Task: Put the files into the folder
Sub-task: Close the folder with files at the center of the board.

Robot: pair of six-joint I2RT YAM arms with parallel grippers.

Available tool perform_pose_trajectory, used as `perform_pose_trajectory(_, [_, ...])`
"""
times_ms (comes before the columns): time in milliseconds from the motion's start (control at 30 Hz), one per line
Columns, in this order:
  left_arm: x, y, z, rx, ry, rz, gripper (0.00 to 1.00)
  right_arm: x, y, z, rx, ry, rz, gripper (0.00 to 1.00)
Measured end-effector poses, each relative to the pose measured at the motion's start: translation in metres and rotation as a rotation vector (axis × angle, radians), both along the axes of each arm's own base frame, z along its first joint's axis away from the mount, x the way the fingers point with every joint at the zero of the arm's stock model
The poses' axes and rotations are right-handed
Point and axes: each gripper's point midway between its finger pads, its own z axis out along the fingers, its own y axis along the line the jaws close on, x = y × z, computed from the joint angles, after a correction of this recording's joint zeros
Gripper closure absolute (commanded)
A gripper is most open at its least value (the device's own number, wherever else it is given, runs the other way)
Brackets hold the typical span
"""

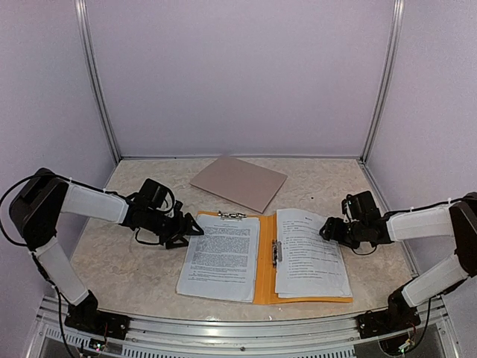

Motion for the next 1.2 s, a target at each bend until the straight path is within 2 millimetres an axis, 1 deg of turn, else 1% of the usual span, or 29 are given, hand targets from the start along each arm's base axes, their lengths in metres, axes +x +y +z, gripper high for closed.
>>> perform_pose_trajectory(400, [-0.005, -0.01, 0.002, -0.077, 0.044, -0.004, 0.28, 0.005, 0.003, 0.002, 0.042, -0.045, -0.005, 0.23])
perform_pose_trajectory(567, [-0.009, -0.023, 0.004, -0.159, 0.076, -0.032, 0.29, 0.004, 0.011, 0.004, 0.094, -0.055, 0.013, 0.23])
perform_pose_trajectory(800, [-0.01, -0.029, 0.009, -0.205, 0.09, -0.042, 0.29, 0.004, 0.017, 0.005, 0.124, -0.054, 0.029, 0.23])
perform_pose_trajectory(900, [-0.011, -0.026, 0.007, -0.192, 0.093, -0.037, 0.28, 0.004, 0.017, 0.005, 0.125, -0.053, 0.03, 0.23])
perform_pose_trajectory(967, [-0.012, -0.021, 0.005, -0.16, 0.095, -0.027, 0.27, 0.004, 0.017, 0.005, 0.124, -0.051, 0.031, 0.22])
perform_pose_trajectory(1067, [-0.015, -0.01, 0.006, -0.093, 0.083, -0.01, 0.24, 0.003, 0.017, 0.005, 0.116, -0.037, 0.033, 0.22])
perform_pose_trajectory(1200, [-0.018, 0.01, 0.016, 0.006, 0.04, 0.022, 0.2, -0.002, 0.015, 0.005, 0.088, 0.003, 0.04, 0.21])
